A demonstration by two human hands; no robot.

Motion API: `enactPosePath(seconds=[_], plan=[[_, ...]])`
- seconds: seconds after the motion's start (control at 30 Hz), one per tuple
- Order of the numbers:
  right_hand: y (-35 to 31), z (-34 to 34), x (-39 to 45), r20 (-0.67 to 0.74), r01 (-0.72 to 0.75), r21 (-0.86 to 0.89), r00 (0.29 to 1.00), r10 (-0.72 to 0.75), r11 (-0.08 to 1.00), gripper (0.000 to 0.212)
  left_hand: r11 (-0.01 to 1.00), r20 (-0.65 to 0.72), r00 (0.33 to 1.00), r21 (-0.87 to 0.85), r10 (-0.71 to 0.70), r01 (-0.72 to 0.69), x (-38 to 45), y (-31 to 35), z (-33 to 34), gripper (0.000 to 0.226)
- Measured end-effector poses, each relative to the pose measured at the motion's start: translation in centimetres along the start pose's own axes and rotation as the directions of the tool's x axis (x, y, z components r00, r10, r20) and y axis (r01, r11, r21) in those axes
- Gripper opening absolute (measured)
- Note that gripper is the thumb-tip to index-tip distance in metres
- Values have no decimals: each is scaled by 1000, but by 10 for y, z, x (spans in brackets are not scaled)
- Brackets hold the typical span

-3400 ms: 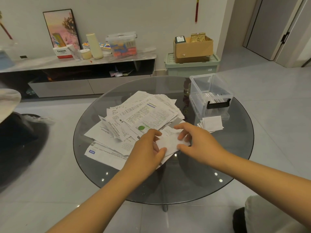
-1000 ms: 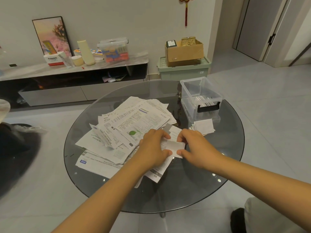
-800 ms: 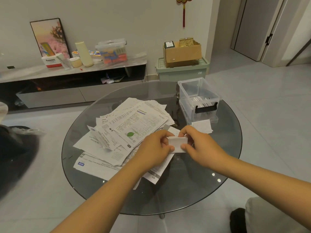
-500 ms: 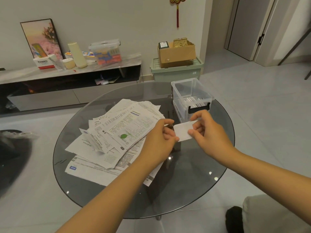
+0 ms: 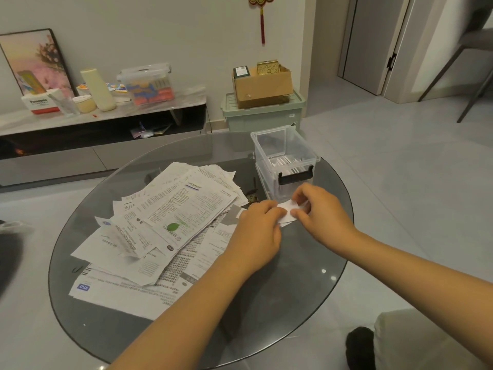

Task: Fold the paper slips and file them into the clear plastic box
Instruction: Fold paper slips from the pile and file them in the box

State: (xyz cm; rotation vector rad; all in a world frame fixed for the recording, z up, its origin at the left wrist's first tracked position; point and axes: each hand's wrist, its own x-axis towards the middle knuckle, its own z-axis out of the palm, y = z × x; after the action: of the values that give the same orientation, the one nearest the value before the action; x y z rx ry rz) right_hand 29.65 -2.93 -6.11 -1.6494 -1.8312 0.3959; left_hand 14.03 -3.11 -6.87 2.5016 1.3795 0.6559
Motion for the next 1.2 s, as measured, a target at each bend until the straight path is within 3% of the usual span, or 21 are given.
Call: enactPosePath(seconds=[0.1, 0.2, 0.67, 0.83, 0.93, 1.07, 1.2], plan=[[5, 0, -3, 6, 41, -266, 999, -40, 963, 25, 1000, 12, 1000, 6, 10, -10, 2, -4, 3, 36], [7, 1, -7, 32, 100, -384, 995, -95, 918, 34, 1000, 16, 1000, -13, 22, -22, 5, -8, 2, 34], [5, -11, -3, 236, 212, -344, 962, -135, 915, 47, 997, 9, 998, 52, 64, -64, 13, -8, 0, 35], [8, -19, -3, 284, 296, -386, 939, -192, 874, 46, 929, 46, 977, 304, 207, -211, 12, -4, -8, 13], [7, -19, -5, 285, 359, -464, 926, -248, 810, 42, 903, 26, 977, 376, 211, -205, 15, -1, -9, 28], [5, -20, -4, 169, 431, -439, 901, -399, 788, 14, 983, -57, 992, 148, 117, -107, 12, -1, -11, 17], [-5, -26, -4, 74, 421, -393, 901, -428, 818, 19, 999, -184, 982, 40, 36, -29, 11, 3, -19, 19]])
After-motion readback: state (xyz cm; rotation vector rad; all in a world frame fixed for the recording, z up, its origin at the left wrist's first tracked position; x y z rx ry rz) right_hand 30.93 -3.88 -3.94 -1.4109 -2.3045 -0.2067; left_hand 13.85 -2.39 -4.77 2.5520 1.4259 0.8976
